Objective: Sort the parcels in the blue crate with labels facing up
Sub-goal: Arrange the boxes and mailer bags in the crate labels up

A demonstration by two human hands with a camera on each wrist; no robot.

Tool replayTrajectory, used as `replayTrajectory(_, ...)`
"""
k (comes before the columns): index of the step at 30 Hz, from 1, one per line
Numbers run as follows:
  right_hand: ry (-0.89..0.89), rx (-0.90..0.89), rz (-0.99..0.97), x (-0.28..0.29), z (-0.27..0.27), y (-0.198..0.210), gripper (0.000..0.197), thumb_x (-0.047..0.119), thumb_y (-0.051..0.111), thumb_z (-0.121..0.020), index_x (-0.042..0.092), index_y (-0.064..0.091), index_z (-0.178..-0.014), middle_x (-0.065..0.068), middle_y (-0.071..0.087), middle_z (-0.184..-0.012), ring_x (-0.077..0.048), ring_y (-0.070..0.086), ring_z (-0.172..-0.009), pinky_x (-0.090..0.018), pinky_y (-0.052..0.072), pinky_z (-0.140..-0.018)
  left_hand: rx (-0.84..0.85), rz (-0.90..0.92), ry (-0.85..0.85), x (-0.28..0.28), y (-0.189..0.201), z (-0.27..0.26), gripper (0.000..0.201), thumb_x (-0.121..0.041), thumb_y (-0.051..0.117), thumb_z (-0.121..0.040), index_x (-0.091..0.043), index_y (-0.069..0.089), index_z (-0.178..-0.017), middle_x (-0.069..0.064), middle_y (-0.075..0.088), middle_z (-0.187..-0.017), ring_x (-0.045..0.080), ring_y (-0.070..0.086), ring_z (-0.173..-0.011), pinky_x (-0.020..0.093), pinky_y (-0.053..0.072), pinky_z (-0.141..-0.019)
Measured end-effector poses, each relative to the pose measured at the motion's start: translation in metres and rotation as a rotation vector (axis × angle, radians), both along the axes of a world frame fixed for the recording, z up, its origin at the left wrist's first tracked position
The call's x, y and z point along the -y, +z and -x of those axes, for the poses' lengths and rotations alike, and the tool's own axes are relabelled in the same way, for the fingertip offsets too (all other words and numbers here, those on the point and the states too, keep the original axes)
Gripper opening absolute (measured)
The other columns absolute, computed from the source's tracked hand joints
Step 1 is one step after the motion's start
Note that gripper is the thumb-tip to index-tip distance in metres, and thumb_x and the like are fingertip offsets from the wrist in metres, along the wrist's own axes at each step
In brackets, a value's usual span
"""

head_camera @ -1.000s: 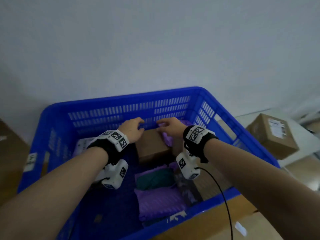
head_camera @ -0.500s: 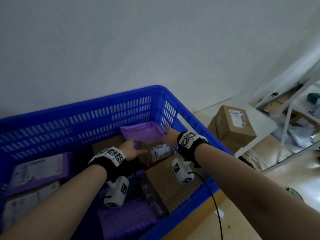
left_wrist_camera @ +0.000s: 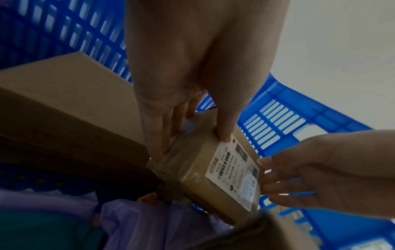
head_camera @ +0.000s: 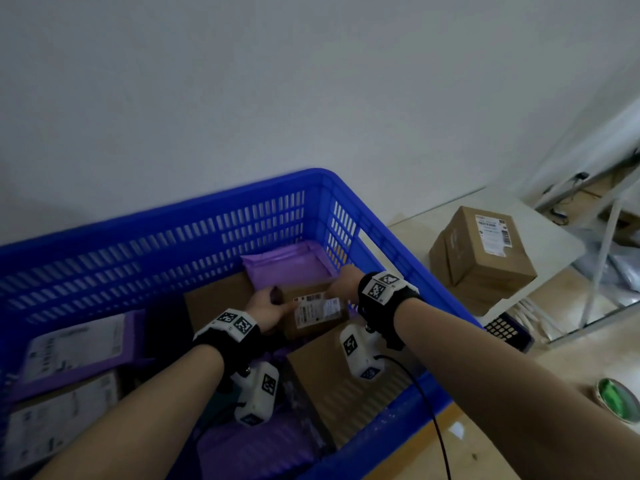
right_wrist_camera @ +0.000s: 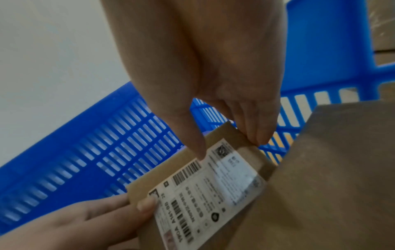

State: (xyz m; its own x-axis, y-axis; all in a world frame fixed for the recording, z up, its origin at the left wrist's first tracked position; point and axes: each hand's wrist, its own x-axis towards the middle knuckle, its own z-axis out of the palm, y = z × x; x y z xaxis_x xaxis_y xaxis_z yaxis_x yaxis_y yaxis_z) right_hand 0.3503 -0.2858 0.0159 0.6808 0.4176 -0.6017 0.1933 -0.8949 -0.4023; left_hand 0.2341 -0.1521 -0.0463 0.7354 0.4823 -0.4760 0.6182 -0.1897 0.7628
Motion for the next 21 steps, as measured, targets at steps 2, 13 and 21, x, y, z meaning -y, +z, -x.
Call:
replayTrajectory(2,-0.04,0.017,-0.03,-0.003,-0.002,0.003,0.021,0.016,0.063,-0.085,0.009,0.048,-0.073,-0.008,0.055,-0.079,-0.024,0.058,-0.073,-0.033,0.049,-0.063,0.04,0.022,0.039,-0.003,0.008,0.003,0.046,-0.02,0.071,-0.082,-0.003,0.056,-0.122,0.015,0.062,-0.124,0.03,0.06,-0.112,0.043,0.048,-0.099)
replayTrajectory(13,-0.059,-0.31,-0.565,-0.036,0.02,0.064,0.048,-0.002,0.062,-0.085,0.017,0.048,-0.127,-0.016,0.061,-0.106,-0.027,0.059,-0.095,-0.052,0.05,-0.092,0.175,0.043,0.355,-0.048,0.112,0.069,0.049,-0.03,0.068,-0.084,-0.01,0.052,-0.126,0.011,0.063,-0.121,0.03,0.063,-0.107,0.046,0.054,-0.089)
replayTrajectory(21,0.204,-0.562,-0.641,-0.087,0.064,0.056,0.065,-0.007,0.061,-0.084,0.025,0.044,-0.138,-0.013,0.062,-0.116,-0.028,0.06,-0.104,-0.046,0.051,-0.09,0.213,0.114,0.521,-0.077,0.141,0.158,0.04,-0.016,0.064,-0.088,-0.014,0.053,-0.127,0.012,0.065,-0.113,0.024,0.065,-0.074,0.032,0.058,-0.057)
